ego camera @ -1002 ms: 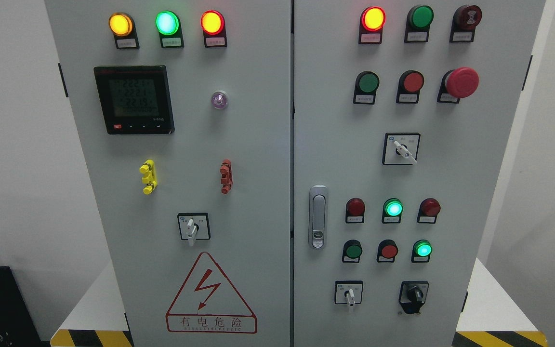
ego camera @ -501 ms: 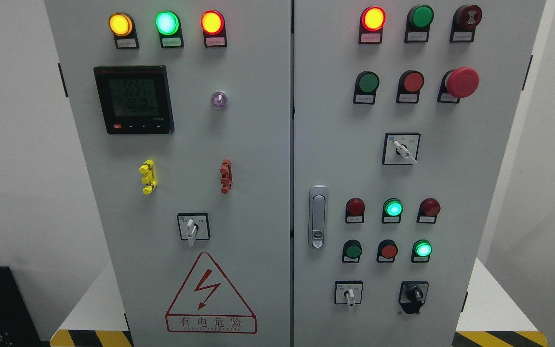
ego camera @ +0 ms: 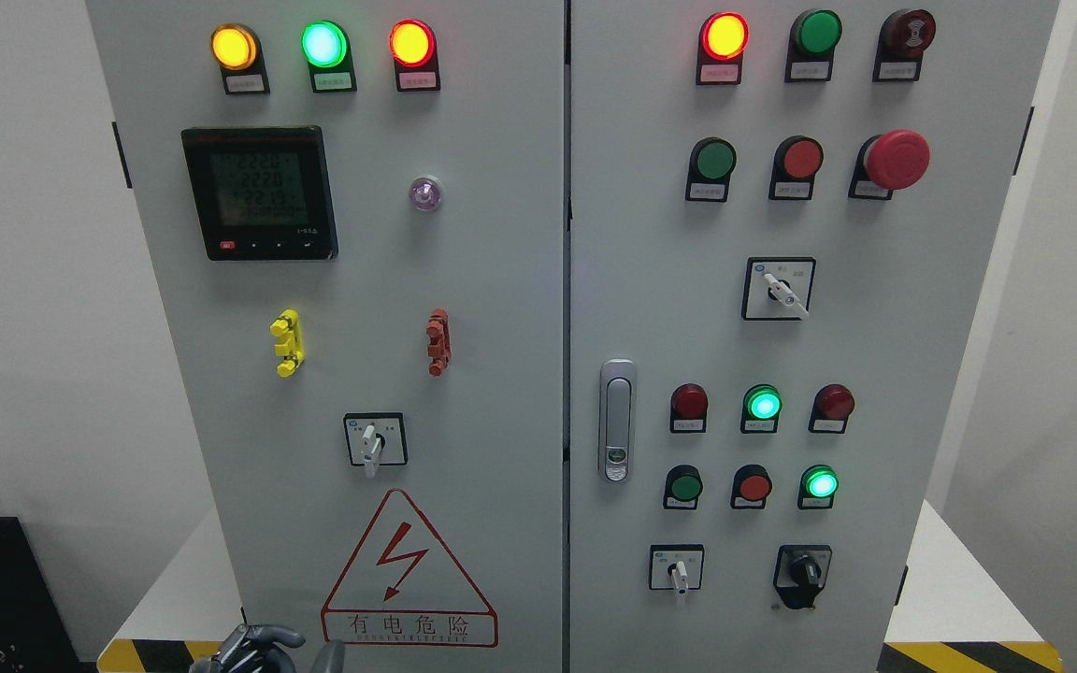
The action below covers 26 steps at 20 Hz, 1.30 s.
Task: Turn on light switch 1
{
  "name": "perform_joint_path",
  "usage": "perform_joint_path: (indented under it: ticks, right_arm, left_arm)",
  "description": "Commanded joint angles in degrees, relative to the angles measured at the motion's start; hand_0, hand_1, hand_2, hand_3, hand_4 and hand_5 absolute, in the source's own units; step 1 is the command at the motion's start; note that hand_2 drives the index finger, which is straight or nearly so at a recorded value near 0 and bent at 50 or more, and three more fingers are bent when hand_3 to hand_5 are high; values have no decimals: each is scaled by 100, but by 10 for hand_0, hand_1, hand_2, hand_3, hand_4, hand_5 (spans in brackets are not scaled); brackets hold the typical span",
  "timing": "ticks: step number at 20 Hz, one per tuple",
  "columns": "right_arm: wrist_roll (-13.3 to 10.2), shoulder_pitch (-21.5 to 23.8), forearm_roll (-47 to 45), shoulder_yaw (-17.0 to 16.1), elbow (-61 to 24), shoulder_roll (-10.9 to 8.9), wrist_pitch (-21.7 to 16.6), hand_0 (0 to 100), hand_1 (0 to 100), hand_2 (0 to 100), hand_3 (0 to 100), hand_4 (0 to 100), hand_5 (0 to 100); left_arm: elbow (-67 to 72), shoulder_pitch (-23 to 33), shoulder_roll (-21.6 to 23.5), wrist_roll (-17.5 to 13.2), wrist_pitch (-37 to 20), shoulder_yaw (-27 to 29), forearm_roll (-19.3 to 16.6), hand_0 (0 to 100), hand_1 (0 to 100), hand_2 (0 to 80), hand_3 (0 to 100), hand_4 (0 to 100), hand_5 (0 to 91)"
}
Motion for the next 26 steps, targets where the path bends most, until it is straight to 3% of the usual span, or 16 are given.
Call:
perform_joint_path:
  ticks: [1, 15, 26]
  right_arm:
    - [1, 0, -141, 0, 0, 0, -2, 0, 0, 0, 0, 0, 0]
    - [1, 0, -141, 0, 0, 0, -2, 0, 0, 0, 0, 0, 0]
    - [1, 0, -141, 0, 0, 0, -11, 0, 0, 0, 0, 0, 0]
  left_arm:
    - [-113, -440, -338, 186, 343, -416, -79, 0, 806, 584, 907, 908, 823]
    - [-69, -941, -426, 195, 659, -407, -527, 0, 784, 579, 907, 900, 821]
    - [2, -1311, -479, 344, 1047, -381, -624, 0, 779, 561, 895, 900, 822]
